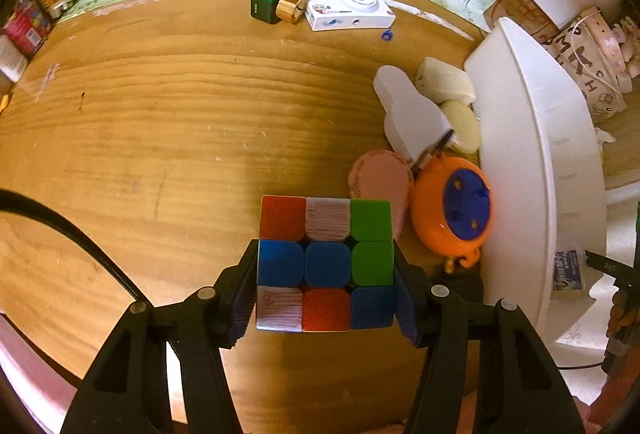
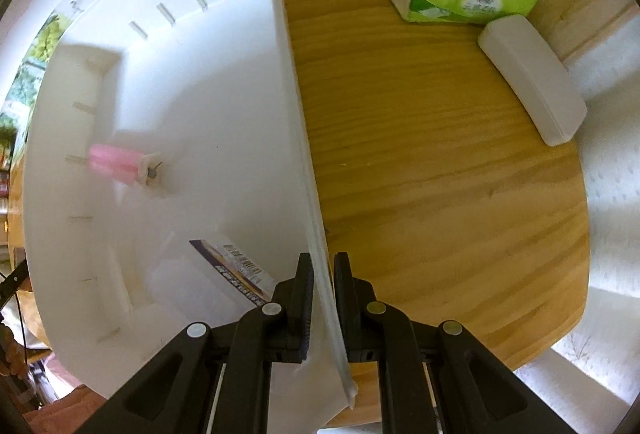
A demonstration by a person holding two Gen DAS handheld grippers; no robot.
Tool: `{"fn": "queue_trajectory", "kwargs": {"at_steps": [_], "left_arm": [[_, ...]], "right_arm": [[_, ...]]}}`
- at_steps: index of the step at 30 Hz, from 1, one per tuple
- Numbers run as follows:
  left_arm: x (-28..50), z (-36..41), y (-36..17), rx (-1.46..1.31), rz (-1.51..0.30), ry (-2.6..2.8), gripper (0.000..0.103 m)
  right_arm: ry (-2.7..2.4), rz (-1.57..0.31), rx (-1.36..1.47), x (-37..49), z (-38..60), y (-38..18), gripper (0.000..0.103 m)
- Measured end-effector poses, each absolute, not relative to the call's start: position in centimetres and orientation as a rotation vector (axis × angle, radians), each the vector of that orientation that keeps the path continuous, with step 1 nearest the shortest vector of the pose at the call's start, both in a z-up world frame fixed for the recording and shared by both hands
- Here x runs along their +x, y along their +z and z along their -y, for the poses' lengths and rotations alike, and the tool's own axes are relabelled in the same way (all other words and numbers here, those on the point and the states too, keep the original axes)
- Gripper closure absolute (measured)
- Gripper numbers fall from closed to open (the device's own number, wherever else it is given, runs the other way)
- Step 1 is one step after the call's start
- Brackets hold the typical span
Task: Organize rigid objects
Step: 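Close the left tool on the Rubik's cube and lift it, then carry the Rubik's cube over the bin and open the left tool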
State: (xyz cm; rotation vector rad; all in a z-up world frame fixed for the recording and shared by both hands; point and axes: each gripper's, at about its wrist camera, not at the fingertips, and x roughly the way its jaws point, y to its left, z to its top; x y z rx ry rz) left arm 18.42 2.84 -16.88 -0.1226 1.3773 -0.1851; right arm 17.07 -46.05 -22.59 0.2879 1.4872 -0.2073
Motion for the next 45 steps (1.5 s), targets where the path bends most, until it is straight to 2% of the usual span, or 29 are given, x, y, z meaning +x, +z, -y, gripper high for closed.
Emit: {"fn": "queue_trajectory", "kwargs": {"at_steps": [22, 45], "left_arm": [[12.0, 6.1, -9.7, -0.081, -1.221, -0.331, 0.041], [11.7, 17.7, -9.2, 0.083, -1.167, -0.582, 0.041]], "right_arm": [[-0.004, -1.462, 0.207, 16.4, 45.8, -22.3, 0.094], [0.076, -1.464, 0.031, 16.9, 42.4, -22.0, 0.095]]}}
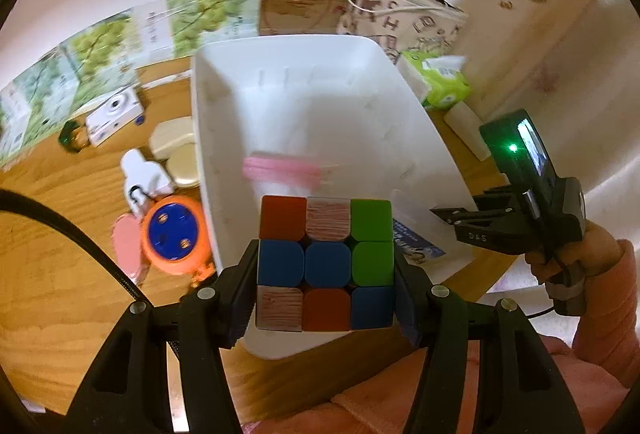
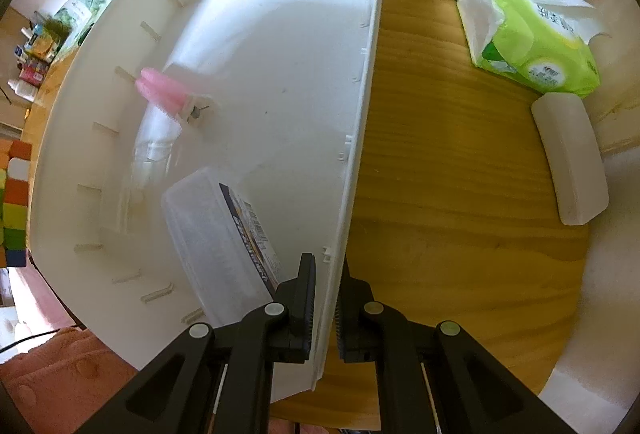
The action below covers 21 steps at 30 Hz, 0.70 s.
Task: Organize rigid objects
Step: 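Carry the Rubik's cube over the bin and open the left tool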
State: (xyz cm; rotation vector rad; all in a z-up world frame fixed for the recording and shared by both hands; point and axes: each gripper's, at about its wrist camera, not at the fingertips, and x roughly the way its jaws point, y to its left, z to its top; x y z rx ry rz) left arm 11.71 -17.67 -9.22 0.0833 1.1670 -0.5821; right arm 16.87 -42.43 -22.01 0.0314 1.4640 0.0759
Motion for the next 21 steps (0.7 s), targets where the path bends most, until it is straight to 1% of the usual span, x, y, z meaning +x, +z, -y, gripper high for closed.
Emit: {"fn": "queue_trajectory", "kwargs": {"at_steps": [9, 19, 20, 21], "left_arm": [[11.9, 21.2, -10.1, 0.129, -1.159, -0.639, 0.041], [12.4, 23.1, -11.0, 0.170, -1.175, -0.656, 0.041], [12.5, 23.2, -11.1, 0.175, -1.180, -0.656, 0.040], [12.5, 23.2, -11.1, 0.174, -1.184, -0.660, 0.036]], "right_arm": [[0.092, -1.476, -0.007, 16.9, 40.9, -22.5, 0.095], [0.093, -1.493, -0.063, 17.1, 39.5, -23.2, 0.095], [0.091, -1.496, -0.063, 17.1, 39.3, -23.3, 0.095], [0.089, -1.499, -0.063, 17.2, 39.2, -23.4, 0.095]]}}
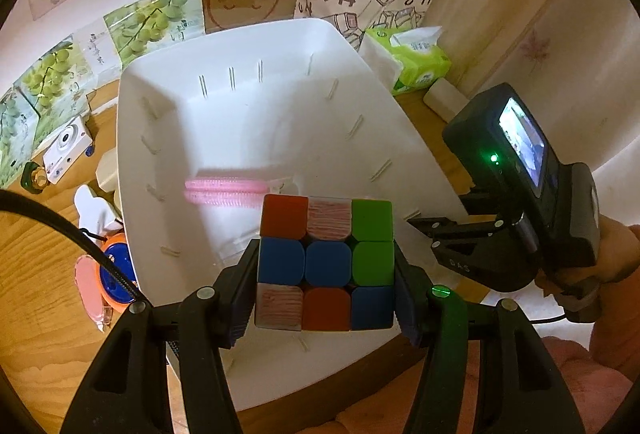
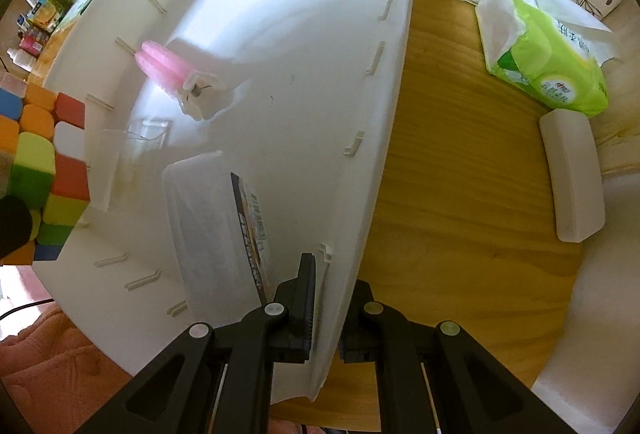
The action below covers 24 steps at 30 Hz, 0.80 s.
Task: Organize rigid objects
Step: 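Carry the Rubik's cube over the bin and open the left tool, then move the left tool to the pink round compact beside the orange reel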
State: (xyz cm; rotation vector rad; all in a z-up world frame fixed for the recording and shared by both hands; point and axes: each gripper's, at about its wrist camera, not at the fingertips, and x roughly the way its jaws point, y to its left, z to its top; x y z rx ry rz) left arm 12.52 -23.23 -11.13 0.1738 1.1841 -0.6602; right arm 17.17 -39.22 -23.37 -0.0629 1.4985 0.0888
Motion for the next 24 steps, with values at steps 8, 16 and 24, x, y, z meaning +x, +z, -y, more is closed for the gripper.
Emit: {"fn": "queue_trajectory", "kwargs": {"at_steps": [8, 16, 24], "left_arm": [[12.7, 22.0, -9.0, 0.114, -1.092, -0.695, 0.023], [13.2, 19.0, -8.6, 0.103, -1.052, -0.653, 0.023], [13.7, 14.2, -9.5, 0.070, -1.068, -0.576, 0.023]], "right_arm": [[0.076, -1.517, -0.053, 17.5, 39.1, -23.8, 0.095], [0.051, -1.529, -0.023, 17.6, 40.2, -24.7, 0.095], [0.001, -1.538, 0.020, 17.3, 41.1, -25.1, 0.095]]}}
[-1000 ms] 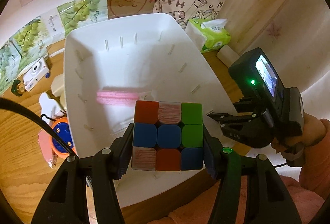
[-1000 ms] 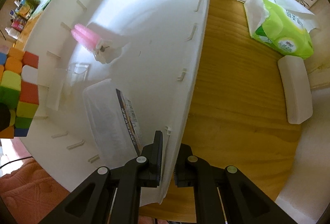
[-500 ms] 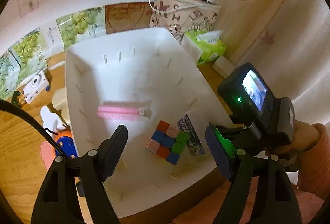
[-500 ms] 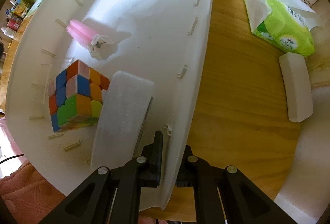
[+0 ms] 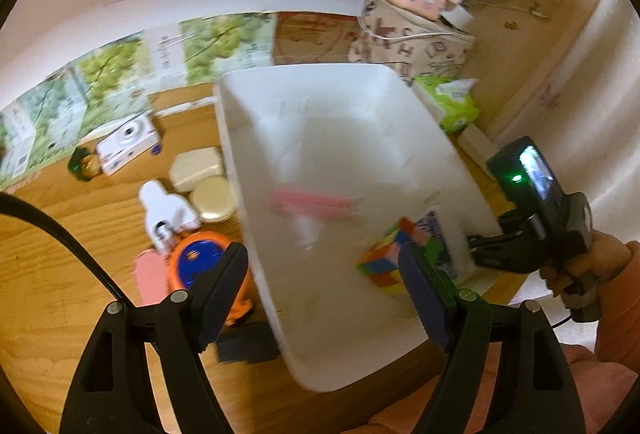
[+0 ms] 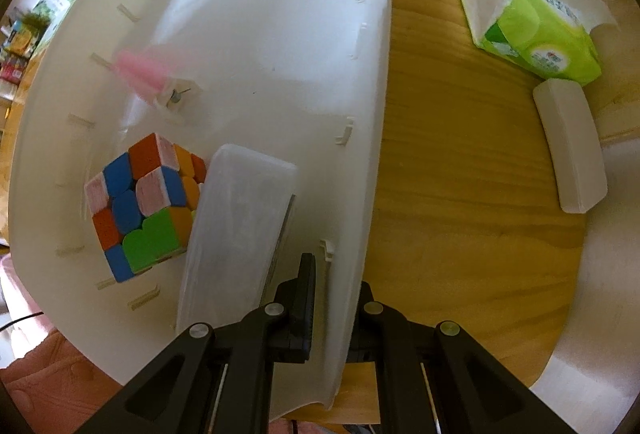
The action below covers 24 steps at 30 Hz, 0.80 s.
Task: Organize rigid objects
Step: 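Move the left tool to the pink round compact beside the orange reel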
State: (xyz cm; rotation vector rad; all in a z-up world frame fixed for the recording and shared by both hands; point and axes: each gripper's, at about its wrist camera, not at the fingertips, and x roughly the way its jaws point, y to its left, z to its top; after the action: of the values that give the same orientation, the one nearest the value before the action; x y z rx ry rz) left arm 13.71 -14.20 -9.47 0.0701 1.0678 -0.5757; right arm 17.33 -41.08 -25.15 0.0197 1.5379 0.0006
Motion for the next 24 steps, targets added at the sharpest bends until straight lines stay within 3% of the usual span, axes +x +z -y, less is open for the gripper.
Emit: {"fn": "queue_trajectory", "kwargs": {"at_steps": [24], "left_arm": [[14.5, 3.2, -12.0, 0.143, -1.134, -0.534, 0.023]], "right_arm": [[-0.209, -1.525, 0.172, 17.0, 43.6, -25.0, 0.095]]}}
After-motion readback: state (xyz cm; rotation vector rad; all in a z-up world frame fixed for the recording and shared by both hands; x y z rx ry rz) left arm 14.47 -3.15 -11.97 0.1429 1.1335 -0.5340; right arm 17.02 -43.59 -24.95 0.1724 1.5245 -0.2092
